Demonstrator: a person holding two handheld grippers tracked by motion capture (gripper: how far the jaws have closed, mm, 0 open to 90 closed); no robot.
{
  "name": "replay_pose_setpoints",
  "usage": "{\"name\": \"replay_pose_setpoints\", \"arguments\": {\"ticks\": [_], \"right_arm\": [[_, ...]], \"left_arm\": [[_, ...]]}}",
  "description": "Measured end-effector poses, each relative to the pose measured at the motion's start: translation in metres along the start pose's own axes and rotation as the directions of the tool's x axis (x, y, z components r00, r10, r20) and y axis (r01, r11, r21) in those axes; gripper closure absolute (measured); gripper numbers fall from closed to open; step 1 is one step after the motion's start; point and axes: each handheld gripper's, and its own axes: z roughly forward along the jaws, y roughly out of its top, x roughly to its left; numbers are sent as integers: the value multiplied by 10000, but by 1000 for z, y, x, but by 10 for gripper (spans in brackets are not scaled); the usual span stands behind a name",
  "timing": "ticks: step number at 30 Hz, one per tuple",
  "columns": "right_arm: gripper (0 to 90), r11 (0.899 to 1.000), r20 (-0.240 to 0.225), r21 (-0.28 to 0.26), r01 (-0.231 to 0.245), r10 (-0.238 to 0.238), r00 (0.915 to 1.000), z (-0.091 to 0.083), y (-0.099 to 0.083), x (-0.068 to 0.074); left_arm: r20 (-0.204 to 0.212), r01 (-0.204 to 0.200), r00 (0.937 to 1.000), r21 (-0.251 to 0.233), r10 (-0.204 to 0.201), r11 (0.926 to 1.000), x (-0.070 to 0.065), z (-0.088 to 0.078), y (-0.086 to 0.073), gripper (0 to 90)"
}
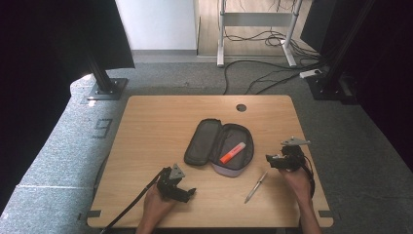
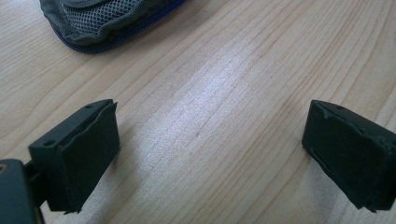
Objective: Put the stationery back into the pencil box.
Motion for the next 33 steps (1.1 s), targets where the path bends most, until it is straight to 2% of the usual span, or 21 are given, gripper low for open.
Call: {"name": "replay_pose_setpoints", "arguments": {"ticks": [8,15,19,24,28,33], "right_arm": [[207,9992,303,329,-244,234,9993,15,-10,-9],[235,9984,290,390,-415,403,9988,24,-15,-13],[276,9981,379,465,-406,389,9985,27,-17,-14],[338,9982,271,441,-417,406,9988,28,-19,-15],[438,9983,289,308,-485,477,9984,27,-20,-16],[450,9980,341,245,-579,570,9978,26,-22,-18]], "left_arm": [[9,6,10000,-20,-6,10000,0,0,0,40],[13,0,10000,-24,0,10000,0,0,0,43],[13,-1,10000,-24,1,10000,0,0,0,42],[12,-1,10000,-25,1,10000,0,0,0,43],[13,1,10000,-24,-1,10000,0,0,0,42],[14,1,10000,-24,-1,10000,0,0,0,43]]}}
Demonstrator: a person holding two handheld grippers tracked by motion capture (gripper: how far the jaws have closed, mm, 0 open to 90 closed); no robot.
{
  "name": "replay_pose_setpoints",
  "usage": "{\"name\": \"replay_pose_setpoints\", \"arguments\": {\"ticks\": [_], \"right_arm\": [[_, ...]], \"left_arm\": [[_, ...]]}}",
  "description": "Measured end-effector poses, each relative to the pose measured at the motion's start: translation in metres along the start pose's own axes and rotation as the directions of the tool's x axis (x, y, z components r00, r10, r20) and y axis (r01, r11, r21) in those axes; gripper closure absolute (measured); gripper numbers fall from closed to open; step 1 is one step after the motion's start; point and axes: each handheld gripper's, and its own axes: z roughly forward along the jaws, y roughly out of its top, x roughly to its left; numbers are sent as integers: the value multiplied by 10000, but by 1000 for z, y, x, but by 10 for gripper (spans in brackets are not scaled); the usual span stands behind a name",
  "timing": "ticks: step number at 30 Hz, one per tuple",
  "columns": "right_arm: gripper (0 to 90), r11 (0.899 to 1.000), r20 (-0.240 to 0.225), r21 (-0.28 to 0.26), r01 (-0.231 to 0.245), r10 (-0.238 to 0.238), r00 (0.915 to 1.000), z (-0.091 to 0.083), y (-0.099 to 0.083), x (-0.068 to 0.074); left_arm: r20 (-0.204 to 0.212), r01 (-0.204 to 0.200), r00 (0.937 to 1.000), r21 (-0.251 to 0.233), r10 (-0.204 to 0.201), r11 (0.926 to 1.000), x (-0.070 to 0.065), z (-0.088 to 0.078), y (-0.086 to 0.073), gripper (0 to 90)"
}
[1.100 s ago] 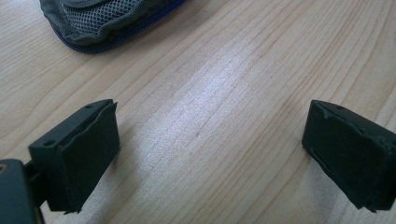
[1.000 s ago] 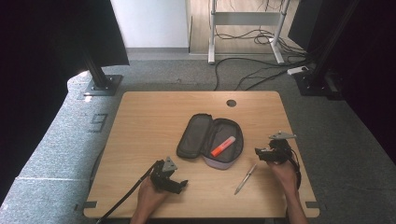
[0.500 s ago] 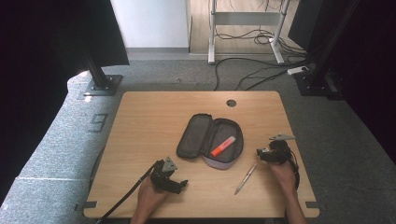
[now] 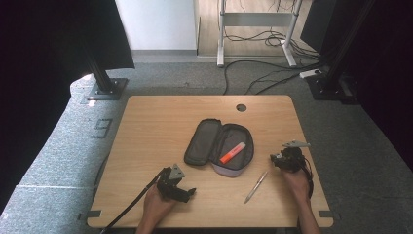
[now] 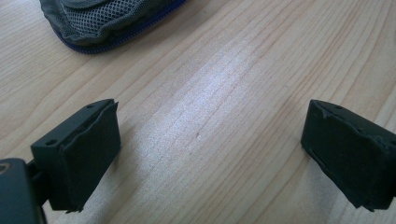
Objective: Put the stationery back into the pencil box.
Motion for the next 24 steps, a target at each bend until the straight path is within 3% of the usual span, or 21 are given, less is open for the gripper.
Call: {"name": "replay_pose_setpoints", "arguments": {"ticks": [9,24], "right_arm": [[453,9996,36,-261,-97,98,9999,-8,1,-1],[454,9980,-710,-581,258,-299,9970,-28,9,15]], "left_arm": [[0,0,10000,0,0,10000,0,0,0,42],[-1,-8,10000,-16,8,10000,0,0,0,49]]}}
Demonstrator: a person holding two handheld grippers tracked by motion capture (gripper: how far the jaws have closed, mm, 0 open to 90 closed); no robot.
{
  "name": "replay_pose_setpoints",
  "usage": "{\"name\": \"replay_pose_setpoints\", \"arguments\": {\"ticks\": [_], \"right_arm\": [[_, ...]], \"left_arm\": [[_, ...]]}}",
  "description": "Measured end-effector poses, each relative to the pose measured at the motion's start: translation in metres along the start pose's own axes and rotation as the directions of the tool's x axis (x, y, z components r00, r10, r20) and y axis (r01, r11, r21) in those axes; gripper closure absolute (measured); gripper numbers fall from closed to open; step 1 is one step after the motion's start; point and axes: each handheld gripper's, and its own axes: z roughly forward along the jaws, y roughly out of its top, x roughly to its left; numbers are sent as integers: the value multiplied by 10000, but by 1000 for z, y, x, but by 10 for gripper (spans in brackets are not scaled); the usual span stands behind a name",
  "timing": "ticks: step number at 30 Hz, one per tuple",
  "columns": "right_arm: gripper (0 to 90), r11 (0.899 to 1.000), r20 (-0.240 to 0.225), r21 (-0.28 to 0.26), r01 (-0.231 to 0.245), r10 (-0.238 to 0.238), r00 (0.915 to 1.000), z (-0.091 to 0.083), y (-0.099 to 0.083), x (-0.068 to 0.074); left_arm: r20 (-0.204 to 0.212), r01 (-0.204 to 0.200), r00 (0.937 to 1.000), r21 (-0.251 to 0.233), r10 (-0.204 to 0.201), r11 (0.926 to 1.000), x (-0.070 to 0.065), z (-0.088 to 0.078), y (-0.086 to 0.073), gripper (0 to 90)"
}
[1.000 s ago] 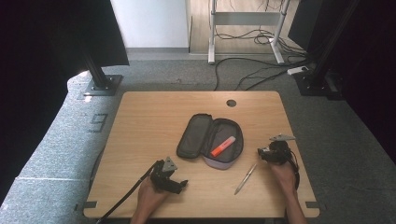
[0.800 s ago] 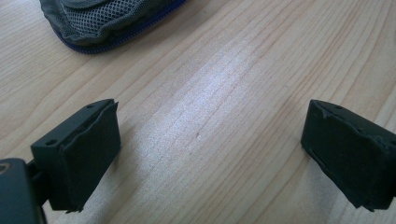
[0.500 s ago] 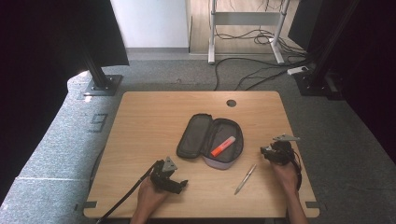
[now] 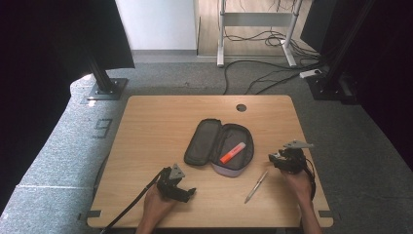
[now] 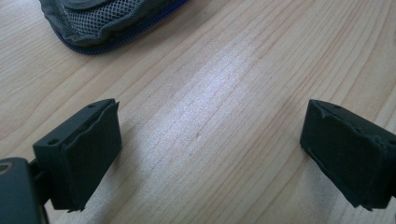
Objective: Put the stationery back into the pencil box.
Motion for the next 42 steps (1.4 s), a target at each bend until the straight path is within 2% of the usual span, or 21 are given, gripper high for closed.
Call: {"name": "replay_pose_setpoints", "arguments": {"ticks": [11,20,24,42], "right_arm": [[454,9987,-643,-338,393,-414,9971,-11,20,15],[454,9968,-993,-532,601,-652,9929,-11,33,25],[455,9958,-1209,-575,718,-783,9896,-7,40,31],[455,9911,-1555,-474,1245,-1305,9792,18,55,49]], "left_arm": [[-1,-2,10000,1,2,10000,0,0,0,49],[0,-3,10000,2,3,10000,0,0,0,49],[-1,0,10000,-1,0,10000,0,0,0,49],[-1,1,10000,-2,-1,10000,0,0,0,49]]}}
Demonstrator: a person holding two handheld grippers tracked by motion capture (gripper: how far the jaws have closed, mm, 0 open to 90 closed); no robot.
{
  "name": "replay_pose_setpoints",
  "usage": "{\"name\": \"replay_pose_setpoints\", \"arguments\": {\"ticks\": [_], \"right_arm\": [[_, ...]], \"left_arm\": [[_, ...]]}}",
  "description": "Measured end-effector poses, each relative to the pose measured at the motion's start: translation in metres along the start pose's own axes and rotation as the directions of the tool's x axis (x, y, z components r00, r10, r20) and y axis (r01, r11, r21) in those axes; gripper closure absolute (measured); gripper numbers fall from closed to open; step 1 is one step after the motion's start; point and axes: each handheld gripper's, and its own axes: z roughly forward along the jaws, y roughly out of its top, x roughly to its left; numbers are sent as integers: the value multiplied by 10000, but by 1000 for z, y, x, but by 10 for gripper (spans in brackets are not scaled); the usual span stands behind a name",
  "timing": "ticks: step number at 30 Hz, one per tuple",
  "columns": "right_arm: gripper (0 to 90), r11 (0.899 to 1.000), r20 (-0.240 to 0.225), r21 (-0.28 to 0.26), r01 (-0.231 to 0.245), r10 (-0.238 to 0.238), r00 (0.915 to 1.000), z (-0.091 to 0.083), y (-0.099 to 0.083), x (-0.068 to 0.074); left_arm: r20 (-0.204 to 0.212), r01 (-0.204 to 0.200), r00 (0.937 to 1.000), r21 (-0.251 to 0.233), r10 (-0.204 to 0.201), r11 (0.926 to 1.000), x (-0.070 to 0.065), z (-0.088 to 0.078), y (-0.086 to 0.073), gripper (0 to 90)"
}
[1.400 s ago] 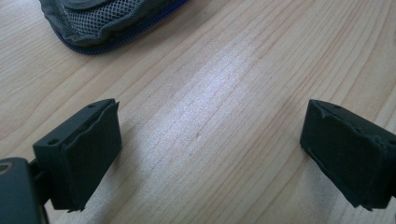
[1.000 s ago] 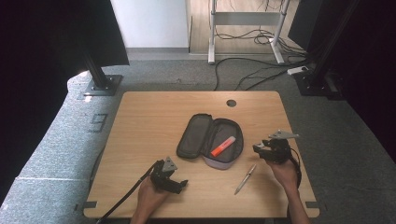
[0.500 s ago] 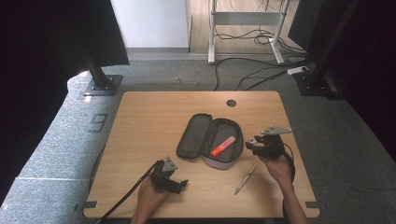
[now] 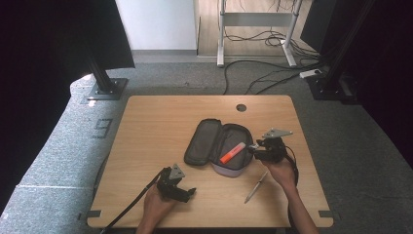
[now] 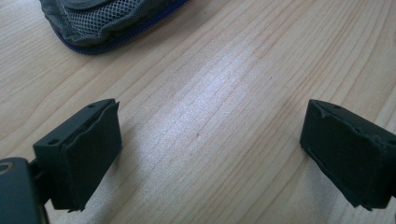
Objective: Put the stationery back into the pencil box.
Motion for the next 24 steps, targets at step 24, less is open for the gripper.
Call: {"name": "replay_pose_setpoints", "arguments": {"ticks": [24], "right_arm": [[455,9983,-262,343,479,-470,9985,39,15,11]], "left_arm": [[0,4,10000,-1,-4,10000,0,0,0,49]]}}
